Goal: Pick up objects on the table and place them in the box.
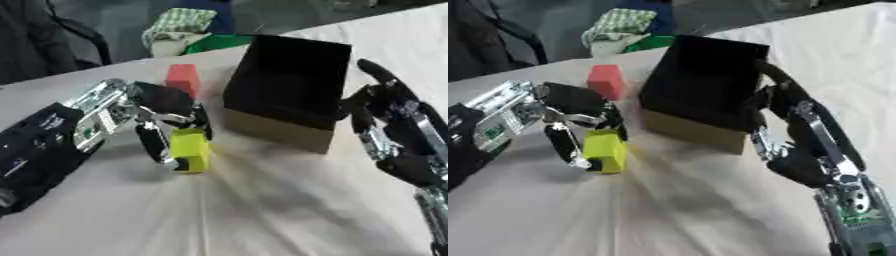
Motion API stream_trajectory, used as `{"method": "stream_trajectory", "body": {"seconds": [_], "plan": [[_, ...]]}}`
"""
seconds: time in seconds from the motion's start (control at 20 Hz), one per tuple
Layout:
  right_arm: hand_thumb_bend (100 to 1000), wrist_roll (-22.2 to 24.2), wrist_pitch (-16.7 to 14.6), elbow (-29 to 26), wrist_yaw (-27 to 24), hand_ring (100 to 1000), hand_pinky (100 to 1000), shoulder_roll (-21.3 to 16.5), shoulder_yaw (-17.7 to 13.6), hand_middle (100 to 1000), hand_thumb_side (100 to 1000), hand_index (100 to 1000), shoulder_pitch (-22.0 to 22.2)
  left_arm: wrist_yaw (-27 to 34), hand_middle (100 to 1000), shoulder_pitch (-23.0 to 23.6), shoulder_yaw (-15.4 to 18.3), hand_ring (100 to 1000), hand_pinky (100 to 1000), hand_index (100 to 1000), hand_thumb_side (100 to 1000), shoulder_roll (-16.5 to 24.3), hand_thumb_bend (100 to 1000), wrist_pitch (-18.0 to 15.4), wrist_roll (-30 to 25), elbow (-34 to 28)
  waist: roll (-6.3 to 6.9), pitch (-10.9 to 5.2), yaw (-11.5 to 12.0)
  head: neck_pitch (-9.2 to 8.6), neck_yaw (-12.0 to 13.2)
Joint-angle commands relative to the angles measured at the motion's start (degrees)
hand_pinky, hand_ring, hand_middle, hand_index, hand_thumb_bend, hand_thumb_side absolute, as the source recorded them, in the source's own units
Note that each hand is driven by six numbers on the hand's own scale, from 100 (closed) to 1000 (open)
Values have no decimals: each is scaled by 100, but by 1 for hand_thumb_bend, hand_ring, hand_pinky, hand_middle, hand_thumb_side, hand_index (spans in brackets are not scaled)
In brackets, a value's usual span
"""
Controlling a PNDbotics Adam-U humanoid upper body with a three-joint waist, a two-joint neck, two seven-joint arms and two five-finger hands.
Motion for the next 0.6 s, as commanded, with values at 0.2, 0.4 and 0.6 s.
{"method": "stream_trajectory", "body": {"seconds": [0.2,0.4,0.6], "plan": [[100,10,-16,-51,-4,567,762,-3,-43,526,523,1000,-50,431,483,-669,463,464,610,793,176,-8,311,-2006,-2007,79,-76,-125,16,-60,-27],[100,14,-17,-46,-8,567,762,10,-38,526,523,1000,-42,560,488,-1068,935,467,617,792,177,-292,347,-2006,-1981,194,-99,-129,2,-75,-28],[100,48,-22,-44,-22,566,762,39,-1,525,523,1000,-54,413,488,-1496,1403,468,627,793,168,-756,356,-2006,-1956,593,-107,-119,-94,-102,26]]}}
